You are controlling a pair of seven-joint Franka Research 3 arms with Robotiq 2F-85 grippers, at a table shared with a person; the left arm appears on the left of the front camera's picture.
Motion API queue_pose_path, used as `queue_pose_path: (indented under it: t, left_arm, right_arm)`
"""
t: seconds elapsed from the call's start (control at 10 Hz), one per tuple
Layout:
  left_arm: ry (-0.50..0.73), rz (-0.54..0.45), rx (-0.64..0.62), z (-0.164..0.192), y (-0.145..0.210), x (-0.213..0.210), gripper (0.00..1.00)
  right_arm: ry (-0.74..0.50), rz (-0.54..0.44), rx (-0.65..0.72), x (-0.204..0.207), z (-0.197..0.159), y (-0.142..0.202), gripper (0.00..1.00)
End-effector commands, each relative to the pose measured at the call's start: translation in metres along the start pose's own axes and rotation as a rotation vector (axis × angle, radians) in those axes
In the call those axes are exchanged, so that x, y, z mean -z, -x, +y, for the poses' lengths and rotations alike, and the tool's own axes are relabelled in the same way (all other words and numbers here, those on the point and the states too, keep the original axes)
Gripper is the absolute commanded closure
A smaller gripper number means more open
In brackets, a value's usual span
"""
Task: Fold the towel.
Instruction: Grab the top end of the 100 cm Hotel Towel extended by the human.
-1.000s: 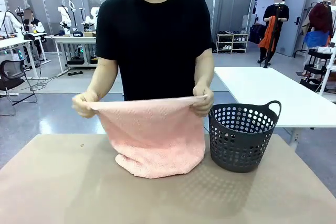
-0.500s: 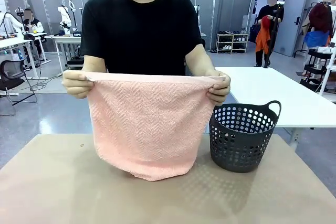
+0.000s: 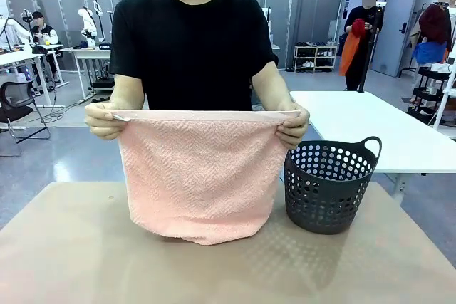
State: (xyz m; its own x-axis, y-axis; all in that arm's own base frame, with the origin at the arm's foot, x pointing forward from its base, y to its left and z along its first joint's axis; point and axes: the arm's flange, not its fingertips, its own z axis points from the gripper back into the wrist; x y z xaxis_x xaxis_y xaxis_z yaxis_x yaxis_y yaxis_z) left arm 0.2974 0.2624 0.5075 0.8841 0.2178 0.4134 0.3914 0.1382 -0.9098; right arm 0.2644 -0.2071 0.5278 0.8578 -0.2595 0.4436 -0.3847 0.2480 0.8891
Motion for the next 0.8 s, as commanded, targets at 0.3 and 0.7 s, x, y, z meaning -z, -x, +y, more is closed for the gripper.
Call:
queue_pose_path:
  t: [0.3, 0.7]
  left_arm:
    - [-0.246, 0.233, 0.482, -0.097, -0.011, 0.039, 0.00]
    - [-0.494, 0.575, 0.933, -0.185, -0.012, 0.151, 0.00]
  right_arm:
    - [0.219, 0.118, -0.384, 0.018, 0.081, -0.007, 0.00]
    - [0.343, 0.447, -0.732, 0.109, 0.172, -0.007, 0.00]
